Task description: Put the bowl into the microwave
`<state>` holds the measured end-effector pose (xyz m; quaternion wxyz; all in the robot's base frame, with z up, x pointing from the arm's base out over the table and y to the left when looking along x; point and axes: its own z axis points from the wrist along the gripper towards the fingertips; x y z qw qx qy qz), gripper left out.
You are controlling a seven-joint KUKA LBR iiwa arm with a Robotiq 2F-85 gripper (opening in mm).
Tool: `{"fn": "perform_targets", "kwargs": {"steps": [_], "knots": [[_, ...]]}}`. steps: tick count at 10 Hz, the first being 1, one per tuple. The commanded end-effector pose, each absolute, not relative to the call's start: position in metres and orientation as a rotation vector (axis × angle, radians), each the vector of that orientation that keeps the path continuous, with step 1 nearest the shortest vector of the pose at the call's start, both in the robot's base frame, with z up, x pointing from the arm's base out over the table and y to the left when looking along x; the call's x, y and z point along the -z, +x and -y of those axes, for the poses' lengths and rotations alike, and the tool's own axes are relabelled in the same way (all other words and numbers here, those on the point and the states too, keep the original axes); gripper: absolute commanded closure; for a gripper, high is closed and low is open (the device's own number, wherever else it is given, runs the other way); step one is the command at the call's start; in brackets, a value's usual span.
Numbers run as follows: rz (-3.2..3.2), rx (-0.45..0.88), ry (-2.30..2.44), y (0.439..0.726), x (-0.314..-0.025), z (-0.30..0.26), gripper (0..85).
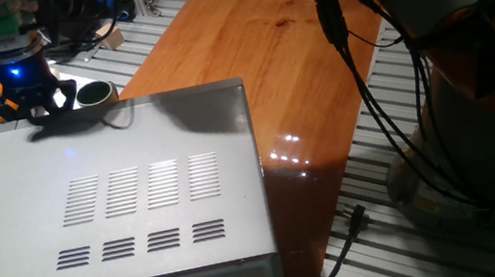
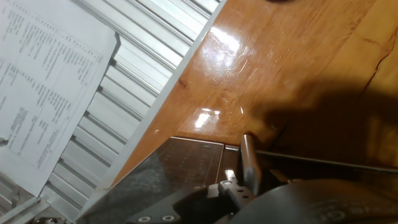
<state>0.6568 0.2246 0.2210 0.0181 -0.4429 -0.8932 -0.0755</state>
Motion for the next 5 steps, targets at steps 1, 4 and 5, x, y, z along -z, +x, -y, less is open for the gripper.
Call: {"fn": "perform_targets", "kwargs": {"steps": [1,4,5], "knots": [[2.78,0.235,-1.363,0.6564,-0.2209,-0.2255,51.0],[2.805,0.253,-1.332,0.6567,-0.2212,-0.2248,85.0],[2.816,0.241,-1.323,0.6572,-0.2213,-0.2242,85.0]]}}
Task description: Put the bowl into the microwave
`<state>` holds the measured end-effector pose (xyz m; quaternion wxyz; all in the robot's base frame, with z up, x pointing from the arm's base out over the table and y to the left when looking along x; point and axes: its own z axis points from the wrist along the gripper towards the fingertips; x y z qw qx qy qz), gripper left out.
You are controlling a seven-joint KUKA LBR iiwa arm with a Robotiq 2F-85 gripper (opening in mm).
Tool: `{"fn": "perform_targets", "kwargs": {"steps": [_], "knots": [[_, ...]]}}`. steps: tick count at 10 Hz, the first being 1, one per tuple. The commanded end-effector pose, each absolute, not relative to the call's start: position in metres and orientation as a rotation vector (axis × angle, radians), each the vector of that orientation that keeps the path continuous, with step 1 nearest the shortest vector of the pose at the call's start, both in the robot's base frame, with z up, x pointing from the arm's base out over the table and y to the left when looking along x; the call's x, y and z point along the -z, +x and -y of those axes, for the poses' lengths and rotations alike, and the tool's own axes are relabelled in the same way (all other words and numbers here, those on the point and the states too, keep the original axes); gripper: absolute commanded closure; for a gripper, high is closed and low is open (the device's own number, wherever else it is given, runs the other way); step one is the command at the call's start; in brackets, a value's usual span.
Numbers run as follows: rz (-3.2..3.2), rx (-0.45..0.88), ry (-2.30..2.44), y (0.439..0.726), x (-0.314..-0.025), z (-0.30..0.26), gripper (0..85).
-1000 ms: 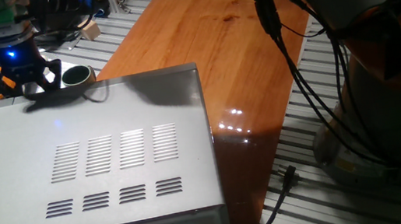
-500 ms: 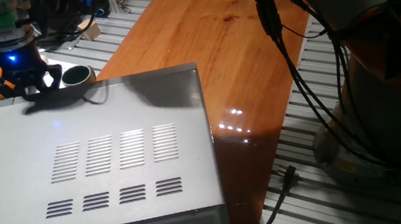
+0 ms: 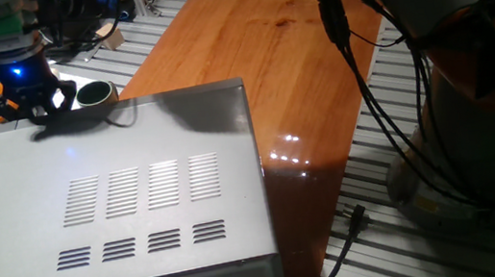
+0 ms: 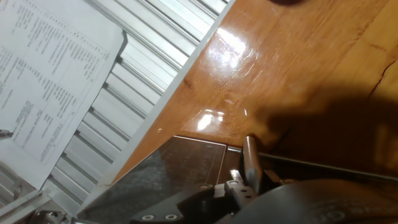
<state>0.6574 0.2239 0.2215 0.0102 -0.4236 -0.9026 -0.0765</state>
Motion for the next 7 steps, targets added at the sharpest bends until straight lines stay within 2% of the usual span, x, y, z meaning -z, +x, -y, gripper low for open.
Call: {"fn": "perform_targets", "kwargs": {"steps": [1,7], "knots": [[2.824,0.23,-1.316,0.658,-0.221,-0.223,85.0],[2.848,0.202,-1.295,0.669,-0.217,-0.213,85.0]]}}
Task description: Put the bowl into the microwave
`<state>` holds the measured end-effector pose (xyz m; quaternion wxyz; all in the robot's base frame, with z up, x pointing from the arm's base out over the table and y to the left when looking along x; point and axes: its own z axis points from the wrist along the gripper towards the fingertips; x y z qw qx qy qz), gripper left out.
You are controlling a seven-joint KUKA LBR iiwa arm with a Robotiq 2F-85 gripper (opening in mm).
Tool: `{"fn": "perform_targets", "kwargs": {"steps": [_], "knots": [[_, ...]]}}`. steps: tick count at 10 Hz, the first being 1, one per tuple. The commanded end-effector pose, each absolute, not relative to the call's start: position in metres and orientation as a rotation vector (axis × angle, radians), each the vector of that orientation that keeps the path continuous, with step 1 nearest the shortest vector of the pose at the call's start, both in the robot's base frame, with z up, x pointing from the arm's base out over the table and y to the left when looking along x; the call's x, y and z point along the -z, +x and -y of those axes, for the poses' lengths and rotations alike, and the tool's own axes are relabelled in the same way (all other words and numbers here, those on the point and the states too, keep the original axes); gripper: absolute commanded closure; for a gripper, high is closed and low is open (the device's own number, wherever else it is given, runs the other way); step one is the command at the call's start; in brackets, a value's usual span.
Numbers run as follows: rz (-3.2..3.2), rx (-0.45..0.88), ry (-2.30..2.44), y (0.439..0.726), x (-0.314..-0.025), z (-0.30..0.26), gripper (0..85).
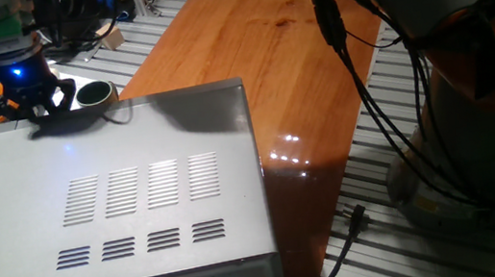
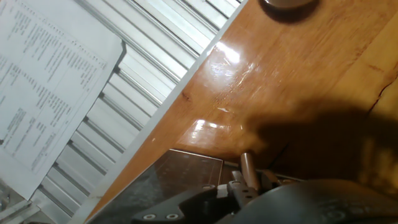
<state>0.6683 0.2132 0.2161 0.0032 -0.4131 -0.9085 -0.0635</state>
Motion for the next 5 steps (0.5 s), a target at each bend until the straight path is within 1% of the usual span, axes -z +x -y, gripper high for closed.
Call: {"fn": "perform_targets", "kwargs": {"steps": [1,5], "knots": [[2.849,0.196,-1.295,0.6684,-0.2171,-0.2136,85.0],[2.815,0.183,-1.295,0.6678,-0.2187,-0.2171,85.0]]}}
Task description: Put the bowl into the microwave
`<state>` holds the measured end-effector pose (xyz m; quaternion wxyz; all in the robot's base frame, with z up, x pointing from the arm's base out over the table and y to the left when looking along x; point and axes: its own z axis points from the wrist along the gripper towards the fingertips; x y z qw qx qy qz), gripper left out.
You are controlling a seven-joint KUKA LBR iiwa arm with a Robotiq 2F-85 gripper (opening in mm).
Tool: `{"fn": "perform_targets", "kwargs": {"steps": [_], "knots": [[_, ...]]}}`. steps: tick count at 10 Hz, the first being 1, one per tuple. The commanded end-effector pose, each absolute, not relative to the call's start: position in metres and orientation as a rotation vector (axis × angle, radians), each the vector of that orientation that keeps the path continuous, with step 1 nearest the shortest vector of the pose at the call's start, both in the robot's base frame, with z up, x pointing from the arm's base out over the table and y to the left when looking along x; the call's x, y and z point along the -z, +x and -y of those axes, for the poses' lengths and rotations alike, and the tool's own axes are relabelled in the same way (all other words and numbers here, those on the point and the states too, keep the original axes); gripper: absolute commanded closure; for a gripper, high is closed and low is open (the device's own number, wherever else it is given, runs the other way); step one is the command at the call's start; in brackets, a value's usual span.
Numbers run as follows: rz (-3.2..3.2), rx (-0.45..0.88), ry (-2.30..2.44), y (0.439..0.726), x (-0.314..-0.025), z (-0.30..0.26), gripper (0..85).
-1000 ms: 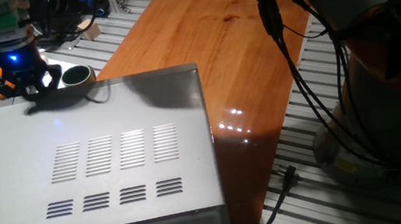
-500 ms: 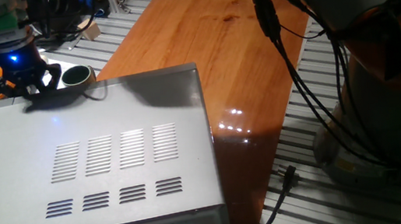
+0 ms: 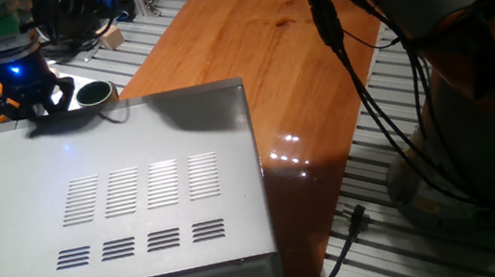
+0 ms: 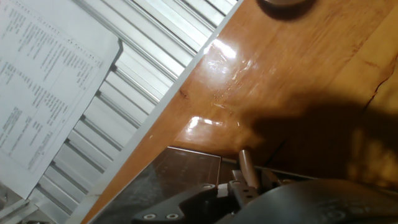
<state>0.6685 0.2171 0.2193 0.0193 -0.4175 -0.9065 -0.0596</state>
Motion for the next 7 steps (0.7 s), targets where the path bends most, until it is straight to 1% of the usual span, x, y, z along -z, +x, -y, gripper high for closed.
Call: {"fn": "perform_targets", "kwargs": {"steps": [1,2,4,5,7], "knots": [[2.797,0.182,-1.29,0.6674,-0.2197,-0.2198,85.0],[2.785,0.175,-1.288,0.6666,-0.22,-0.2231,68.0],[2.775,0.163,-1.285,0.666,-0.2193,-0.225,68.0],[2.753,0.148,-1.271,0.666,-0.219,-0.2254,51.0],[2.718,0.154,-1.25,0.6672,-0.217,-0.2259,51.0]]}}
